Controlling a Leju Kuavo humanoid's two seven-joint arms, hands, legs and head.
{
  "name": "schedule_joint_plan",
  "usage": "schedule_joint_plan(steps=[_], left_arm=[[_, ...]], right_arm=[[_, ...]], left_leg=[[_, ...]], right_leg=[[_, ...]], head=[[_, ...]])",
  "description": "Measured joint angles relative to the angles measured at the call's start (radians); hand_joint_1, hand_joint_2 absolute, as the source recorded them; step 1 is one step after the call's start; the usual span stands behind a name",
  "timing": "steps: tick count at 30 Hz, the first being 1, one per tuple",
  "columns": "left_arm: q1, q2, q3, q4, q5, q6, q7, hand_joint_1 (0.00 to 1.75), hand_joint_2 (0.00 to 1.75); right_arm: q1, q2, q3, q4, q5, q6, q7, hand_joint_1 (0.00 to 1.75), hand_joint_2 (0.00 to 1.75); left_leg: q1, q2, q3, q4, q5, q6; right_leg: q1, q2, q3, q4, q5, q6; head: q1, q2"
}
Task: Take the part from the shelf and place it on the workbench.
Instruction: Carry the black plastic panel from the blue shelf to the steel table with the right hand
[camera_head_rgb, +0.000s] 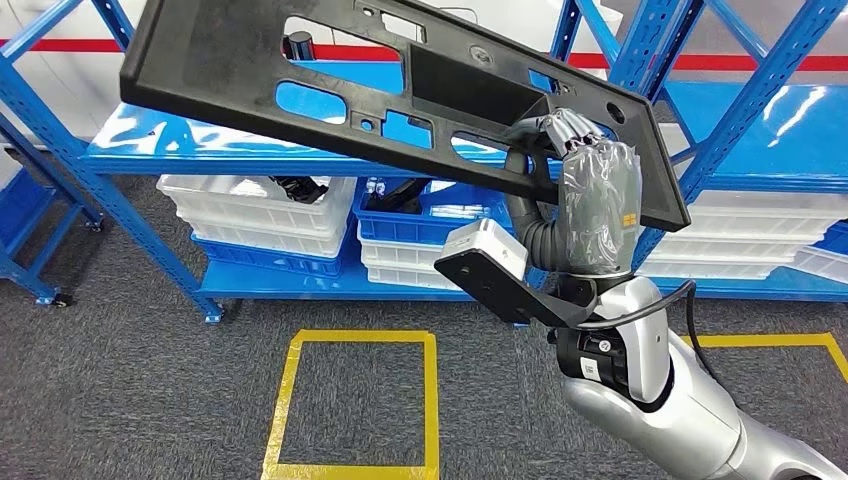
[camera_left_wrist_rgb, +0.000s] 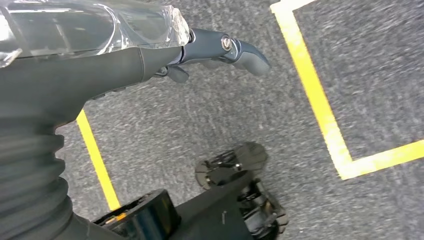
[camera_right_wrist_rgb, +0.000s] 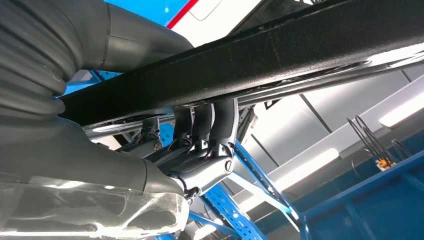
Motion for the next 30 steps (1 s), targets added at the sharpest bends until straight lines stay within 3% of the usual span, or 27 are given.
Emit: schedule_joint_plan(steps=[2,4,6,8,9,11,13,14,15,16,19,21,24,26,28,29,30], left_arm=[[0.000,0.000,0.000,0.000,0.000,0.000,0.001,0.00,1.75],[0.000,0.000,0.000,0.000,0.000,-0.001,0.002,0.00,1.75],[-0.001,0.000,0.000,0.000,-0.001,-0.002,0.005,0.00,1.75],[-0.001,0.000,-0.001,0.000,-0.001,-0.002,0.009,0.00,1.75],[-0.001,0.000,-0.001,0.000,-0.001,-0.002,0.012,0.00,1.75],[0.000,0.001,-0.001,0.000,-0.001,-0.002,0.015,0.00,1.75],[0.000,0.001,-0.001,0.000,0.000,-0.002,0.016,0.00,1.75],[0.000,0.001,-0.001,0.000,0.000,-0.002,0.017,0.00,1.75],[0.001,0.001,-0.001,0.000,0.001,-0.002,0.017,0.00,1.75],[0.001,0.002,-0.002,0.000,0.002,-0.001,0.017,0.00,1.75],[-0.001,0.004,-0.002,0.000,0.006,0.000,0.017,0.00,1.75],[-0.003,0.005,-0.002,0.000,0.008,0.002,0.017,0.00,1.75],[-0.002,0.005,-0.002,0.000,0.014,0.005,0.016,0.00,1.75],[-0.002,0.006,-0.002,0.000,0.017,0.006,0.016,0.00,1.75],[-0.002,0.006,-0.002,0.000,0.018,0.006,0.016,0.00,1.75],[-0.002,0.006,-0.002,0.000,0.020,0.006,0.016,0.00,1.75],[-0.001,0.006,-0.002,0.000,0.021,0.006,0.016,0.00,1.75]], right_arm=[[0.001,0.000,0.000,0.000,0.000,0.000,0.000,1.75,1.75],[-0.001,0.001,0.000,0.000,0.000,0.000,0.000,1.75,1.75],[-0.003,0.002,0.000,0.000,0.000,0.000,0.000,1.75,1.75],[-0.004,0.002,0.000,0.001,-0.001,0.000,0.000,1.75,1.75],[-0.005,0.004,0.000,0.001,-0.002,0.000,0.000,1.75,1.75],[-0.006,0.006,0.000,0.002,-0.004,0.000,0.000,1.75,1.75],[-0.005,0.009,0.001,0.004,-0.006,0.000,0.000,1.75,1.75],[-0.005,0.010,0.001,0.004,-0.006,0.000,0.000,1.75,1.75],[-0.004,0.010,0.001,0.005,-0.006,0.000,0.000,1.75,1.75],[-0.004,0.011,0.001,0.005,-0.006,0.000,0.000,1.75,1.75],[-0.004,0.011,0.001,0.005,-0.006,0.000,0.000,1.75,1.75],[-0.005,0.012,0.001,0.005,-0.006,0.000,0.000,1.75,1.75],[-0.005,0.013,0.001,0.005,-0.007,0.000,0.000,1.75,1.75],[-0.005,0.012,0.000,0.006,-0.007,-0.001,0.000,1.75,1.75],[-0.005,0.013,0.000,0.007,-0.008,-0.001,0.000,1.75,1.75],[-0.004,0.013,0.000,0.009,-0.008,-0.001,0.000,1.75,1.75],[-0.003,0.013,0.000,0.010,-0.009,-0.001,0.000,1.75,1.75]], left_leg=[[-0.003,-0.001,-0.015,0.001,0.013,-0.002],[-0.007,-0.002,-0.024,0.002,0.024,-0.008],[-0.007,-0.002,-0.029,0.003,0.035,-0.020],[-0.005,-0.002,-0.033,0.006,0.040,-0.032],[-0.004,-0.002,-0.040,0.018,0.028,-0.038],[0.001,-0.002,-0.076,0.105,-0.043,-0.051],[0.004,-0.002,-0.127,0.250,-0.129,-0.061],[0.005,-0.002,-0.144,0.308,-0.152,-0.064],[0.005,-0.002,-0.140,0.326,-0.151,-0.066],[0.005,-0.002,-0.116,0.305,-0.135,-0.066],[0.003,-0.002,0.033,0.078,-0.066,-0.054],[-0.003,-0.003,0.078,-0.004,-0.056,-0.039],[-0.001,-0.001,0.065,-0.008,-0.042,-0.021],[0.003,0.001,0.052,-0.011,-0.027,-0.008],[0.001,0.002,0.034,-0.009,-0.014,-0.001],[0.000,0.002,0.025,-0.008,-0.007,0.000],[-0.001,0.002,0.015,-0.007,-0.001,0.000]], right_leg=[[0.001,0.000,0.086,-0.115,0.054,-0.008],[0.007,0.000,0.187,-0.269,0.083,-0.019],[0.015,0.000,0.224,-0.336,0.084,-0.027],[0.016,-0.001,0.216,-0.337,0.095,-0.036],[0.013,-0.003,0.210,-0.338,0.102,-0.042],[0.008,-0.005,0.194,-0.341,0.120,-0.053],[0.008,-0.005,0.173,-0.340,0.135,-0.057],[0.008,-0.005,0.162,-0.339,0.142,-0.057],[0.008,-0.005,0.152,-0.339,0.150,-0.056],[0.008,-0.005,0.142,-0.338,0.157,-0.054],[0.010,-0.005,0.125,-0.336,0.172,-0.044],[0.012,-0.005,0.119,-0.335,0.182,-0.035],[0.012,-0.005,0.106,-0.325,0.182,-0.019],[0.010,-0.003,0.073,-0.251,0.121,-0.011],[0.008,-0.003,0.019,-0.105,0.032,-0.007],[0.008,-0.003,0.000,-0.043,0.005,-0.005],[0.008,-0.003,-0.003,-0.014,-0.002,-0.005]], head=[[0.001,0.000],[0.000,0.000],[0.000,0.000],[0.001,0.000],[0.001,0.000],[0.000,0.000],[-0.002,0.000],[-0.002,0.000],[-0.002,0.000],[-0.002,0.000],[-0.001,0.000],[0.000,0.000],[0.002,0.000],[0.005,0.000],[0.008,0.000],[0.008,0.000],[0.008,0.000]])
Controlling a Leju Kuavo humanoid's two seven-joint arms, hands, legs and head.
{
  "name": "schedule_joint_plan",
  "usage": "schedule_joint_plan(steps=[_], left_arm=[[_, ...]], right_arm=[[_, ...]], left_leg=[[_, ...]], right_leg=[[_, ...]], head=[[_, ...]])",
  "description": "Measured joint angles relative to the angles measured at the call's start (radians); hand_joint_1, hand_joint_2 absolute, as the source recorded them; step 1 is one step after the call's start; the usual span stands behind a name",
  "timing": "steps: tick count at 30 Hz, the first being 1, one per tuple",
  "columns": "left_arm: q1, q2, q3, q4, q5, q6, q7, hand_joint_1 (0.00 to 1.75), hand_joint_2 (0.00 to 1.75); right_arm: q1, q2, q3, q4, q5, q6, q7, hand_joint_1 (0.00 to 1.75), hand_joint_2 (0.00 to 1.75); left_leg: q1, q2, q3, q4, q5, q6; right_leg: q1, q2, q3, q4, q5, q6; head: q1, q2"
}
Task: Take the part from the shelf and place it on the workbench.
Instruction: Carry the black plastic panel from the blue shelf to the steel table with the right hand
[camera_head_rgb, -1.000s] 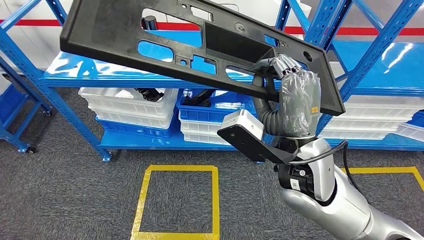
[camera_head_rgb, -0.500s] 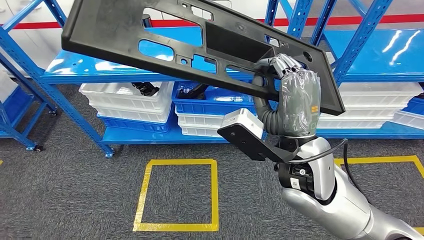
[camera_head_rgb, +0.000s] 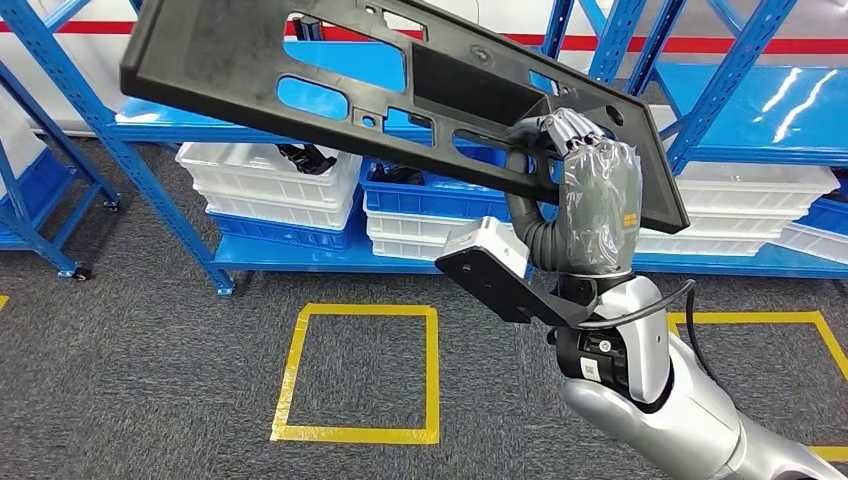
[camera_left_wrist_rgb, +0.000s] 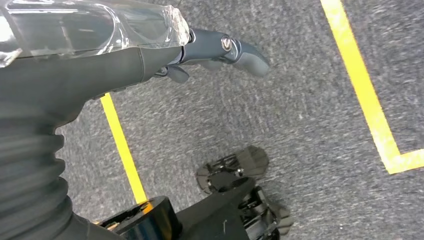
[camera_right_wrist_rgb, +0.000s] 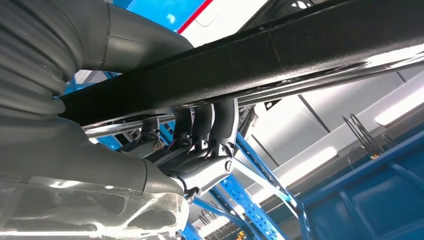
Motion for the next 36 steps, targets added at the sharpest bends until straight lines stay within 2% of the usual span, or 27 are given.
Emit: schedule_joint_plan(steps=[1,2,4,5,6,8,10,12,14,15,16,17,18,19,21,22,23,25,26,27,28,30,31,32,33,34,36], left_arm=[[0.001,0.000,0.000,0.000,0.002,0.000,0.000,0.00,1.75],[0.001,0.000,0.000,0.000,0.003,0.000,0.000,0.00,1.75],[0.000,0.000,0.000,0.000,0.004,0.000,0.000,0.00,1.75],[0.000,0.000,0.000,0.000,0.005,0.001,0.000,0.00,1.75],[0.000,0.000,0.000,0.000,0.006,0.001,0.000,0.00,1.75],[0.000,0.000,0.000,0.000,0.007,0.002,0.000,0.00,1.75],[0.000,0.001,0.000,0.000,0.008,0.002,0.000,0.00,1.75],[0.000,0.002,0.000,0.000,0.010,0.002,-0.001,0.00,1.75],[0.000,0.002,0.000,0.000,0.012,0.003,-0.002,0.00,1.75],[0.000,0.003,0.000,0.000,0.012,0.003,-0.002,0.00,1.75],[0.000,0.003,0.000,0.000,0.013,0.003,-0.003,0.00,1.75],[0.000,0.003,0.000,0.000,0.013,0.003,-0.003,0.00,1.75],[0.000,0.004,0.000,0.000,0.013,0.003,-0.004,0.00,1.75],[-0.001,0.005,0.000,0.000,0.013,0.003,-0.004,0.00,1.75],[-0.004,0.006,0.000,0.000,0.014,0.003,-0.005,0.00,1.75],[-0.005,0.006,0.000,0.000,0.014,0.003,-0.006,0.00,1.75],[-0.006,0.006,0.000,0.000,0.014,0.003,-0.006,0.00,1.75],[-0.006,0.006,0.000,0.000,0.014,0.003,-0.006,0.00,1.75],[-0.007,0.007,0.000,0.000,0.014,0.003,-0.006,0.00,1.75],[-0.008,0.007,0.000,0.000,0.015,0.003,-0.006,0.00,1.75],[-0.008,0.008,0.000,0.000,0.015,0.003,-0.006,0.00,1.75],[-0.009,0.009,0.000,0.000,0.016,0.003,-0.006,0.00,1.75],[-0.009,0.009,0.000,0.000,0.016,0.003,-0.006,0.00,1.75],[-0.008,0.009,0.000,0.000,0.017,0.003,-0.006,0.00,1.75],[-0.008,0.009,0.000,0.000,0.018,0.003,-0.006,0.00,1.75],[-0.008,0.009,0.000,0.000,0.018,0.003,-0.006,0.00,1.75],[-0.008,0.009,0.000,0.000,0.018,0.005,-0.008,0.00,1.75]], right_arm=[[0.000,0.000,0.000,0.002,0.000,-0.001,0.000,1.75,1.75],[0.000,0.000,0.000,0.003,0.000,-0.001,0.000,1.75,1.75],[-0.002,0.001,0.000,0.004,0.000,-0.002,0.000,1.75,1.75],[-0.003,0.001,0.000,0.004,0.000,-0.003,0.000,1.75,1.75],[-0.005,0.002,0.000,0.004,0.000,-0.003,0.000,1.75,1.75],[-0.006,0.003,0.000,0.005,-0.001,-0.004,0.000,1.75,1.75],[-0.006,0.004,0.000,0.007,-0.001,-0.005,-0.001,1.75,1.75],[-0.007,0.007,0.001,0.008,-0.001,-0.005,-0.001,1.75,1.75],[-0.006,0.010,0.001,0.009,-0.001,-0.006,-0.001,1.75,1.75],[-0.005,0.011,0.001,0.010,-0.001,-0.006,-0.001,1.75,1.75],[-0.005,0.012,0.002,0.011,-0.001,-0.006,-0.001,1.75,1.75],[-0.004,0.013,0.002,0.012,-0.001,-0.006,-0.001,1.75,1.75],[-0.004,0.013,0.002,0.013,-0.001,-0.006,-0.001,1.75,1.75],[-0.004,0.013,0.002,0.013,-0.001,-0.006,-0.001,1.75,1.75],[-0.004,0.014,0.002,0.013,-0.001,-0.006,-0.001,1.75,1.75],[-0.005,0.015,0.002,0.014,-0.001,-0.007,-0.001,1.75,1.75],[-0.005,0.016,0.002,0.014,-0.001,-0.007,-0.001,1.75,1.75],[-0.006,0.017,0.002,0.016,-0.001,-0.009,-0.001,1.75,1.75],[-0.006,0.017,0.002,0.016,-0.003,-0.010,-0.001,1.75,1.75],[-0.006,0.017,0.001,0.018,-0.006,-0.011,-0.001,1.75,1.75],[-0.006,0.016,0.001,0.019,-0.011,-0.012,-0.001,1.75,1.75],[-0.004,0.017,0.001,0.021,-0.026,-0.016,-0.002,1.75,1.75],[-0.003,0.017,0.001,0.022,-0.037,-0.017,-0.002,1.75,1.75],[-0.002,0.017,0.001,0.024,-0.047,-0.018,-0.003,1.75,1.75],[-0.002,0.017,0.001,0.026,-0.058,-0.019,-0.003,1.75,1.75],[-0.002,0.017,0.001,0.027,-0.069,-0.019,-0.003,1.75,1.75],[-0.005,0.017,0.000,0.028,-0.099,-0.019,-0.004,1.75,1.75]], left_leg=[[0.000,0.000,-0.009,0.002,0.006,-0.001],[-0.001,-0.001,-0.018,0.004,0.011,-0.002],[-0.002,-0.003,-0.030,0.010,0.020,-0.008],[-0.003,-0.003,-0.034,0.011,0.025,-0.014],[-0.003,-0.003,-0.036,0.012,0.029,-0.019],[-0.002,-0.002,-0.040,0.010,0.040,-0.032],[-0.002,-0.003,-0.044,0.013,0.040,-0.040],[0.000,-0.003,-0.070,0.074,-0.015,-0.049],[0.005,-0.003,-0.122,0.216,-0.112,-0.060],[0.007,-0.003,-0.143,0.285,-0.144,-0.064],[0.008,-0.003,-0.151,0.327,-0.157,-0.067],[0.009,-0.003,-0.139,0.329,-0.148,-0.068],[0.009,-0.003,-0.106,0.290,-0.125,-0.068],[0.009,-0.003,-0.056,0.214,-0.096,-0.066],[0.005,-0.004,0.040,0.059,-0.067,-0.055],[0.002,-0.005,0.065,0.015,-0.062,-0.048],[-0.001,-0.006,0.070,0.000,-0.064,-0.040],[-0.002,-0.006,0.059,0.003,-0.053,-0.026],[-0.001,-0.005,0.053,0.002,-0.047,-0.018],[0.001,-0.004,0.047,0.001,-0.040,-0.010],[0.002,-0.003,0.039,0.000,-0.031,-0.003],[-0.001,-0.002,0.021,0.001,-0.017,0.003],[-0.003,-0.002,0.011,0.002,-0.011,0.004],[-0.004,-0.002,0.001,0.004,-0.004,0.004],[-0.006,-0.003,-0.008,0.005,0.002,0.004],[-0.007,-0.004,-0.015,0.006,0.007,0.003],[-0.009,-0.005,-0.023,0.006,0.016,-0.001]], right_leg=[[0.000,0.000,0.018,-0.012,0.014,-0.001],[0.000,0.000,0.056,-0.067,0.041,-0.003],[0.003,0.000,0.159,-0.227,0.088,-0.012],[0.006,0.000,0.192,-0.283,0.100,-0.017],[0.010,0.000,0.208,-0.313,0.103,-0.021],[0.015,0.000,0.204,-0.318,0.109,-0.029],[0.011,-0.001,0.199,-0.322,0.118,-0.038],[0.004,-0.004,0.187,-0.326,0.132,-0.048],[0.002,-0.005,0.167,-0.327,0.149,-0.055],[0.002,-0.005,0.155,-0.326,0.157,-0.055],[0.002,-0.005,0.144,-0.326,0.165,-0.054],[0.003,-0.005,0.133,-0.325,0.173,-0.052],[0.003,-0.005,0.124,-0.325,0.180,-0.050],[0.003,-0.004,0.117,-0.324,0.186,-0.047],[0.004,-0.004,0.106,-0.323,0.197,-0.039],[0.005,-0.004,0.104,-0.323,0.202,-0.034],[0.005,-0.005,0.101,-0.323,0.208,-0.028],[0.004,-0.004,0.096,-0.320,0.213,-0.017],[0.003,-0.004,0.088,-0.308,0.202,-0.012],[0.002,-0.003,0.074,-0.279,0.175,-0.008],[0.001,-0.002,0.053,-0.226,0.133,-0.005],[0.001,-0.002,0.002,-0.080,0.046,-0.001],[0.001,-0.002,-0.014,-0.020,0.021,0.000],[0.001,-0.002,-0.014,0.005,0.018,-0.001],[0.001,-0.002,0.009,-0.012,0.033,-0.003],[0.002,-0.002,0.053,-0.073,0.060,-0.008],[0.008,-0.003,0.160,-0.238,0.099,-0.022]], head=[[0.000,0.000],[0.001,0.000],[0.003,0.000],[0.004,0.000],[0.005,0.000],[0.007,0.000],[0.008,0.000],[0.006,0.000],[0.004,0.000],[0.004,0.000],[0.004,0.000],[0.004,0.000],[0.004,0.000],[0.004,0.000],[0.005,0.000],[0.005,0.000],[0.006,0.000],[0.007,0.000],[0.008,0.000],[0.009,0.000],[0.010,0.000],[0.012,0.000],[0.012,0.000],[0.012,0.000],[0.012,0.000],[0.012,0.000],[0.012,0.000]])
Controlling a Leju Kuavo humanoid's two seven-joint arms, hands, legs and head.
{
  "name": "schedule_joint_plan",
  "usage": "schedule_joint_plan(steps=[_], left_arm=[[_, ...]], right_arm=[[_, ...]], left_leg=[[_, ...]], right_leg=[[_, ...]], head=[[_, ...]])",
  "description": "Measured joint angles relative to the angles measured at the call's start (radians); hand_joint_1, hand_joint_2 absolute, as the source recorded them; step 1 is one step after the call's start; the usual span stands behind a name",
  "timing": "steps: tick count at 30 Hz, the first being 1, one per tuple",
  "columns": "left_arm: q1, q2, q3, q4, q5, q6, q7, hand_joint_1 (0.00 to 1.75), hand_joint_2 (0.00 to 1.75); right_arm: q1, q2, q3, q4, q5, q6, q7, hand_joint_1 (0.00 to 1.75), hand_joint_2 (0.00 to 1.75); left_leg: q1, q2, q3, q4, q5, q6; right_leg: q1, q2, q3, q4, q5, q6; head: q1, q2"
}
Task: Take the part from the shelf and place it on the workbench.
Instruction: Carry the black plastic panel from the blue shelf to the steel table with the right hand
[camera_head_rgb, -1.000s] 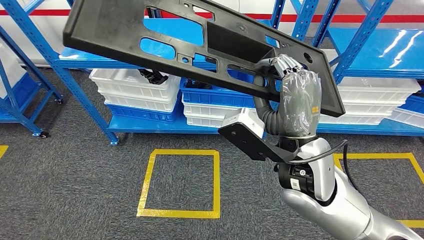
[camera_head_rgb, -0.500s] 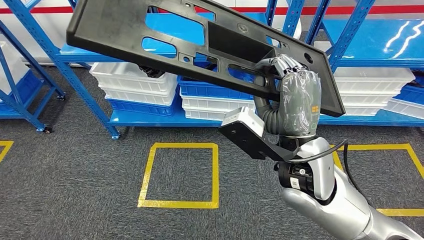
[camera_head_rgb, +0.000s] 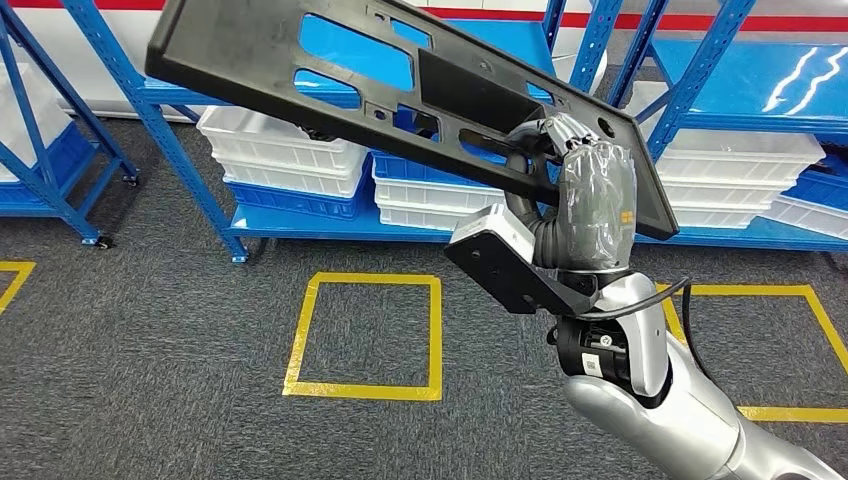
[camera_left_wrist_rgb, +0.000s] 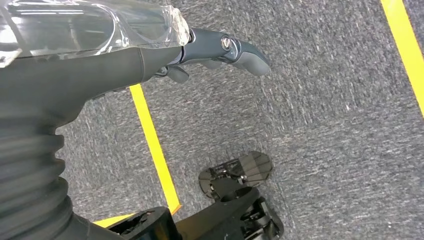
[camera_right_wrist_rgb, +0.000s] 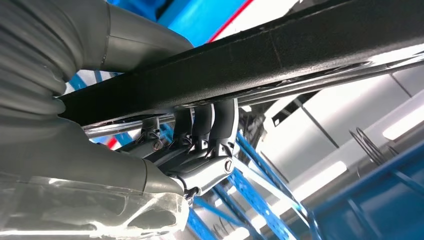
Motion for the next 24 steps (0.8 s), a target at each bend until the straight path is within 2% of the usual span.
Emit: schedule_joint_plan(steps=[1,2,5,6,7,9,10,11,12,13,15,16,17,19,21,22,24], left_arm=[[0.000,0.000,0.000,0.000,0.000,0.003,-0.004,0.00,1.75],[0.000,0.000,0.000,0.000,0.000,0.005,-0.008,0.00,1.75],[0.000,0.001,0.000,0.000,0.001,0.009,-0.015,0.00,1.75],[0.000,0.001,0.000,0.000,0.001,0.009,-0.016,0.00,1.75],[0.000,0.002,0.000,0.000,0.003,0.009,-0.015,0.00,1.75],[0.001,0.004,0.000,0.000,0.009,0.010,-0.012,0.00,1.75],[0.001,0.005,0.000,0.000,0.012,0.011,-0.011,0.00,1.75],[0.001,0.006,0.000,0.000,0.014,0.012,-0.011,0.00,1.75],[0.002,0.007,0.000,0.000,0.015,0.013,-0.011,0.00,1.75],[0.002,0.008,0.000,0.000,0.016,0.013,-0.011,0.00,1.75],[0.001,0.010,0.000,0.000,0.018,0.014,-0.011,0.00,1.75],[0.001,0.010,0.000,0.000,0.020,0.015,-0.011,0.00,1.75],[0.002,0.011,0.000,0.000,0.021,0.016,-0.011,0.00,1.75],[0.003,0.011,0.000,0.000,0.024,0.016,-0.012,0.00,1.75],[0.003,0.012,0.000,0.000,0.026,0.017,-0.013,0.00,1.75],[0.003,0.012,0.000,0.000,0.026,0.017,-0.013,0.00,1.75],[0.003,0.014,0.000,0.000,0.027,0.017,-0.013,0.00,1.75]], right_arm=[[-0.001,0.000,0.000,0.000,-0.018,0.000,0.000,1.75,1.75],[-0.003,0.000,-0.001,0.000,-0.033,0.000,-0.001,1.75,1.75],[-0.007,0.001,-0.001,0.000,-0.053,0.000,-0.002,1.75,1.75],[-0.008,0.001,-0.002,0.000,-0.057,0.000,-0.002,1.75,1.75],[-0.009,0.001,-0.002,0.000,-0.066,0.001,-0.003,1.75,1.75],[-0.012,0.003,-0.001,0.001,-0.099,0.008,-0.004,1.75,1.75],[-0.012,0.003,0.000,0.001,-0.119,0.014,-0.004,1.75,1.75],[-0.013,0.004,0.001,0.002,-0.137,0.020,-0.004,1.75,1.75],[-0.013,0.004,0.002,0.003,-0.150,0.024,-0.004,1.75,1.75],[-0.015,0.004,0.003,0.003,-0.160,0.028,-0.004,1.75,1.75],[-0.021,0.004,0.004,0.004,-0.177,0.036,-0.005,1.75,1.75],[-0.026,0.004,0.005,0.004,-0.188,0.042,-0.005,1.75,1.75],[-0.031,0.004,0.006,0.004,-0.203,0.052,-0.006,1.75,1.75],[-0.037,0.003,0.012,0.004,-0.231,0.070,-0.009,1.75,1.75],[-0.040,0.002,0.018,0.004,-0.244,0.081,-0.011,1.75,1.75],[-0.043,0.001,0.019,0.004,-0.245,0.084,-0.013,1.75,1.75],[-0.047,0.000,0.022,0.004,-0.245,0.087,-0.015,1.75,1.75]], left_leg=[[0.000,0.000,-0.002,0.000,0.004,-0.004],[0.000,0.001,-0.003,0.000,0.008,-0.009],[0.001,0.001,-0.007,0.002,0.014,-0.027],[0.002,0.001,-0.016,0.020,-0.002,-0.033],[0.003,0.001,-0.033,0.060,-0.031,-0.039],[0.011,0.001,-0.091,0.201,-0.115,-0.051],[0.014,0.001,-0.117,0.270,-0.145,-0.057],[0.017,0.001,-0.130,0.312,-0.158,-0.061],[0.019,0.001,-0.122,0.313,-0.150,-0.063],[0.020,0.001,-0.092,0.269,-0.125,-0.064],[0.021,0.001,-0.001,0.115,-0.069,-0.061],[0.018,0.001,0.034,0.052,-0.052,-0.056],[0.016,0.000,0.053,0.015,-0.045,-0.050],[0.012,0.000,0.052,0.002,-0.044,-0.039],[0.016,0.000,0.047,-0.001,-0.040,-0.027],[0.018,0.000,0.046,-0.003,-0.036,-0.021],[0.019,0.001,0.042,-0.003,-0.032,-0.012]], right_leg=[[0.004,-0.001,0.034,-0.055,0.009,-0.005],[0.008,-0.001,0.051,-0.084,0.009,-0.008],[0.008,-0.002,0.047,-0.095,0.020,-0.019],[0.004,-0.004,0.043,-0.098,0.027,-0.025],[0.000,-0.005,0.039,-0.102,0.034,-0.031],[-0.002,-0.005,0.026,-0.102,0.046,-0.036],[-0.002,-0.005,0.020,-0.101,0.050,-0.036],[-0.002,-0.005,0.013,-0.099,0.054,-0.035],[-0.002,-0.005,0.008,-0.098,0.057,-0.034],[-0.002,-0.005,0.004,-0.095,0.058,-0.032],[-0.001,-0.005,-0.002,-0.091,0.061,-0.028],[0.000,-0.005,-0.004,-0.089,0.062,-0.024],[0.001,-0.005,-0.007,-0.088,0.064,-0.020],[0.003,-0.005,-0.013,-0.085,0.068,-0.010],[0.001,-0.004,-0.022,-0.071,0.058,-0.001],[0.000,-0.003,-0.037,-0.039,0.036,0.004],[-0.002,-0.002,-0.092,0.088,-0.034,0.010]], head=[[0.000,0.000],[0.000,0.000],[0.002,0.000],[0.001,0.000],[0.000,0.000],[-0.002,0.000],[-0.003,0.000],[-0.003,0.000],[-0.003,0.000],[-0.003,0.000],[-0.003,0.000],[-0.003,0.000],[-0.003,0.000],[-0.003,0.000],[-0.002,0.000],[-0.002,0.000],[-0.001,0.000]])
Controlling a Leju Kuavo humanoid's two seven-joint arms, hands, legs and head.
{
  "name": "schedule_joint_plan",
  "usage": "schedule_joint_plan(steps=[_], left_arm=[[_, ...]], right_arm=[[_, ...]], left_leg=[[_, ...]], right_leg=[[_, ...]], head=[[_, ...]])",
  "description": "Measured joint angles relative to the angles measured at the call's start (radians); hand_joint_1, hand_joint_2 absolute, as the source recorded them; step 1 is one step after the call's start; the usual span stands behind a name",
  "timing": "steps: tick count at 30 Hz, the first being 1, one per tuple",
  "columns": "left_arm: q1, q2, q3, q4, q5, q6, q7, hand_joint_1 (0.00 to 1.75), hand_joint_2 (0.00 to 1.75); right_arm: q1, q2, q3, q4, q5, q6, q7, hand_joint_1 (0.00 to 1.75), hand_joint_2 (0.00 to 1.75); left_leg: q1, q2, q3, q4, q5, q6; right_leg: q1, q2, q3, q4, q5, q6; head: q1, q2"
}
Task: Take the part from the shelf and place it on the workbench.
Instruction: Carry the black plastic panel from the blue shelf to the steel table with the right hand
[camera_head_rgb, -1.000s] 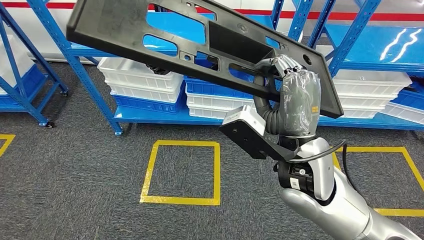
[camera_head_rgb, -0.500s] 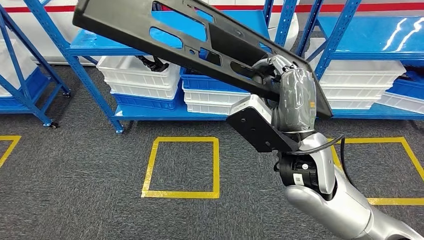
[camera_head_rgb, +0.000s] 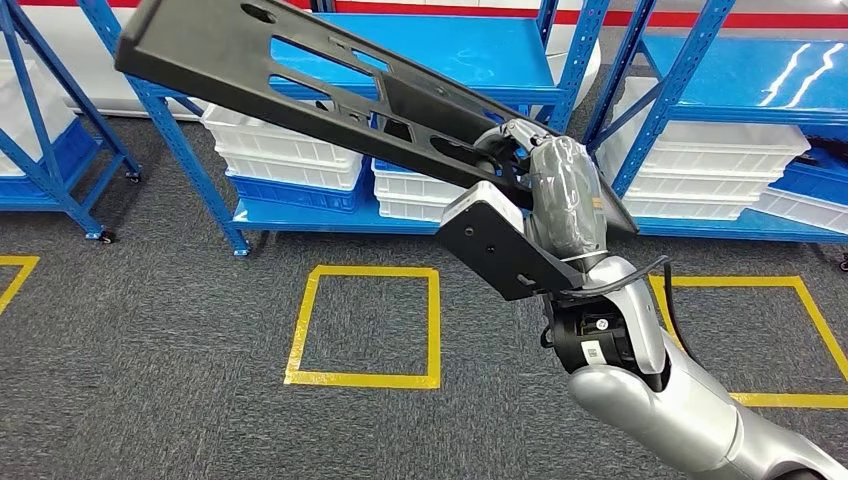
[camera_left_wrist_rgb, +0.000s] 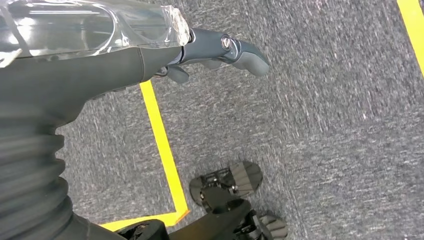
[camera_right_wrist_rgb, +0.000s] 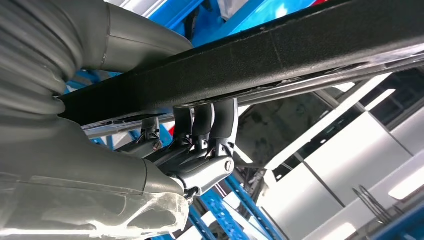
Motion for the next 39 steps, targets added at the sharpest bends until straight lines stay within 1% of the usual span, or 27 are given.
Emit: schedule_joint_plan(steps=[1,2,3,4,6,8,9,12,14,16,17,18,19,20,22,23,25,27,28,30,32,33,34,35,36,38,39], left_arm=[[0.000,0.000,0.000,0.000,0.001,0.000,0.000,0.00,1.75],[0.001,0.000,0.000,0.000,0.003,0.000,0.000,0.00,1.75],[0.002,0.000,0.000,0.000,0.005,0.001,0.000,0.00,1.75],[0.003,0.000,0.000,0.000,0.007,0.002,-0.001,0.00,1.75],[0.003,0.000,0.000,0.000,0.011,0.004,-0.003,0.00,1.75],[0.002,0.001,0.000,0.000,0.014,0.007,-0.004,0.00,1.75],[0.002,0.001,0.000,0.000,0.015,0.008,-0.004,0.00,1.75],[0.003,0.003,0.000,0.000,0.019,0.009,-0.004,0.00,1.75],[0.004,0.005,0.000,0.000,0.021,0.010,-0.004,0.00,1.75],[0.005,0.005,0.000,0.000,0.021,0.010,-0.004,0.00,1.75],[0.006,0.006,0.000,0.000,0.022,0.010,-0.004,0.00,1.75],[0.008,0.006,0.000,0.000,0.022,0.010,-0.004,0.00,1.75],[0.010,0.006,0.000,0.000,0.022,0.010,-0.004,0.00,1.75],[0.011,0.006,0.000,0.000,0.022,0.010,-0.004,0.00,1.75],[0.009,0.007,0.000,0.000,0.023,0.010,-0.004,0.00,1.75],[0.008,0.008,0.000,0.000,0.023,0.010,-0.004,0.00,1.75],[0.007,0.008,0.000,0.000,0.024,0.010,-0.006,0.00,1.75],[0.009,0.009,0.000,0.000,0.025,0.010,-0.007,0.00,1.75],[0.009,0.009,0.000,0.000,0.025,0.010,-0.007,0.00,1.75],[0.008,0.010,0.000,0.000,0.027,0.012,-0.009,0.00,1.75],[0.007,0.010,0.000,0.000,0.029,0.012,-0.010,0.00,1.75],[0.008,0.010,0.000,0.000,0.029,0.012,-0.010,0.00,1.75],[0.009,0.010,0.000,0.000,0.030,0.012,-0.010,0.00,1.75],[0.010,0.010,0.000,0.000,0.030,0.013,-0.011,0.00,1.75],[0.011,0.010,0.000,0.000,0.031,0.013,-0.012,0.00,1.75],[0.009,0.010,0.000,0.000,0.032,0.014,-0.014,0.00,1.75],[0.009,0.010,0.000,0.000,0.033,0.016,-0.014,0.00,1.75]], right_arm=[[-0.001,-0.001,0.003,0.000,-0.001,0.004,-0.001,1.75,1.75],[-0.001,-0.002,0.008,0.000,-0.005,0.009,-0.002,1.75,1.75],[-0.001,-0.002,0.012,0.000,-0.010,0.015,-0.002,1.75,1.75],[-0.002,-0.003,0.017,0.000,-0.015,0.022,-0.002,1.75,1.75],[-0.008,-0.003,0.024,0.000,-0.022,0.030,-0.002,1.75,1.75],[-0.015,-0.003,0.028,0.000,-0.023,0.035,-0.003,1.75,1.75],[-0.017,-0.002,0.031,0.000,-0.024,0.036,-0.003,1.75,1.75],[-0.021,-0.003,0.040,0.000,-0.024,0.038,-0.004,1.75,1.75],[-0.025,-0.002,0.044,0.000,-0.024,0.039,-0.007,1.75,1.75],[-0.026,-0.001,0.048,0.000,-0.024,0.039,-0.009,1.75,1.75],[-0.025,-0.001,0.051,0.000,-0.024,0.039,-0.009,1.75,1.75],[-0.025,-0.001,0.055,0.000,-0.024,0.039,-0.009,1.75,1.75],[-0.025,-0.001,0.058,0.000,-0.024,0.040,-0.009,1.75,1.75],[-0.025,-0.001,0.061,0.000,-0.025,0.041,-0.009,1.75,1.75],[-0.027,-0.001,0.064,0.000,-0.025,0.042,-0.009,1.75,1.75],[-0.028,-0.001,0.064,0.000,-0.025,0.043,-0.009,1.75,1.75],[-0.031,-0.001,0.066,0.000,-0.026,0.046,-0.009,1.75,1.75],[-0.034,0.000,0.068,0.000,-0.027,0.049,-0.009,1.75,1.75],[-0.035,0.000,0.068,0.000,-0.027,0.050,-0.009,1.75,1.75],[-0.037,-0.001,0.069,0.000,-0.027,0.052,-0.009,1.75,1.75],[-0.035,-0.002,0.070,0.000,-0.027,0.054,-0.009,1.75,1.75],[-0.033,-0.003,0.071,0.000,-0.027,0.055,-0.009,1.75,1.75],[-0.032,-0.003,0.072,0.000,-0.027,0.055,-0.009,1.75,1.75],[-0.032,-0.003,0.073,0.000,-0.027,0.056,-0.009,1.75,1.75],[-0.032,-0.004,0.073,0.000,-0.027,0.056,-0.010,1.75,1.75],[-0.032,-0.005,0.073,0.000,-0.026,0.055,-0.012,1.75,1.75],[-0.032,-0.006,0.073,0.000,-0.024,0.054,-0.014,1.75,1.75]], left_leg=[[0.000,0.000,-0.002,0.001,0.001,0.002],[0.000,0.000,-0.004,0.001,0.002,0.002],[0.000,0.000,-0.005,0.002,0.002,0.002],[0.000,-0.001,-0.005,0.003,0.003,0.002],[0.000,-0.004,-0.006,0.007,0.002,-0.002],[-0.003,-0.007,-0.012,0.012,0.003,-0.011],[-0.005,-0.007,-0.016,0.014,0.004,-0.016],[-0.003,-0.009,-0.028,0.020,0.003,-0.033],[0.000,-0.007,-0.061,0.089,-0.041,-0.044],[0.002,-0.005,-0.127,0.236,-0.112,-0.053],[0.003,-0.005,-0.157,0.301,-0.135,-0.056],[0.003,-0.005,-0.173,0.336,-0.142,-0.057],[0.003,-0.004,-0.167,0.328,-0.128,-0.056],[0.002,-0.001,-0.138,0.274,-0.098,-0.053],[-0.003,0.021,-0.057,0.115,-0.033,-0.042],[-0.007,0.030,-0.030,0.057,-0.015,-0.036],[-0.015,0.035,-0.017,0.016,-0.008,-0.026],[-0.011,0.021,-0.020,0.013,0.000,-0.016],[-0.008,0.014,-0.021,0.012,0.004,-0.011],[-0.003,0.001,-0.021,0.009,0.011,0.000],[-0.003,-0.013,-0.026,0.009,0.015,0.005],[-0.003,-0.022,-0.028,0.010,0.016,0.005],[-0.002,-0.031,-0.029,0.010,0.017,0.004],[-0.002,-0.043,-0.028,0.011,0.017,0.003],[-0.001,-0.054,-0.028,0.012,0.018,0.001],[0.000,-0.075,-0.031,0.016,0.019,-0.006],[0.000,-0.083,-0.036,0.018,0.020,-0.011]], right_leg=[[-0.001,0.000,-0.035,0.080,-0.035,0.003],[-0.002,0.000,-0.061,0.138,-0.053,0.005],[-0.003,0.000,-0.069,0.159,-0.052,0.006],[-0.005,0.000,-0.056,0.136,-0.030,0.006],[-0.008,0.002,0.018,-0.011,0.040,0.004],[-0.006,0.008,0.075,-0.130,0.079,0.000],[-0.004,0.010,0.083,-0.151,0.081,-0.003],[-0.004,0.006,0.074,-0.153,0.087,-0.019],[-0.008,-0.001,0.071,-0.156,0.092,-0.030],[-0.006,-0.007,0.067,-0.155,0.094,-0.036],[-0.005,-0.011,0.065,-0.155,0.094,-0.036],[-0.004,-0.015,0.064,-0.155,0.095,-0.037],[-0.003,-0.020,0.064,-0.155,0.095,-0.037],[-0.002,-0.024,0.065,-0.155,0.095,-0.037],[0.002,-0.035,0.068,-0.154,0.095,-0.035],[0.004,-0.039,0.068,-0.154,0.095,-0.033],[0.007,-0.048,0.067,-0.154,0.095,-0.025],[0.006,-0.052,0.065,-0.152,0.093,-0.015],[0.005,-0.046,0.061,-0.141,0.084,-0.010],[0.002,-0.018,0.021,-0.048,0.024,-0.001],[0.000,-0.003,-0.045,0.103,-0.048,0.003],[-0.001,-0.001,-0.069,0.155,-0.064,0.004],[-0.002,-0.001,-0.076,0.173,-0.061,0.005],[-0.005,0.000,-0.061,0.145,-0.038,0.005],[-0.007,0.006,-0.026,0.076,0.000,0.005],[-0.013,0.043,0.050,-0.079,0.062,0.003],[-0.014,0.061,0.069,-0.122,0.074,0.002]], head=[[0.000,0.000],[0.000,0.000],[0.001,0.000],[0.001,0.000],[0.001,0.000],[0.000,0.000],[0.000,0.000],[-0.001,0.000],[-0.004,0.000],[-0.008,0.000],[-0.009,0.000],[-0.009,0.000],[-0.009,0.000],[-0.009,0.000],[-0.009,0.000],[-0.009,0.000],[-0.008,0.000],[-0.008,0.000],[-0.007,0.000],[-0.006,0.000],[-0.004,0.000],[-0.004,0.000],[-0.004,0.000],[-0.004,0.000],[-0.004,0.000],[-0.004,0.000],[-0.004,0.000]])
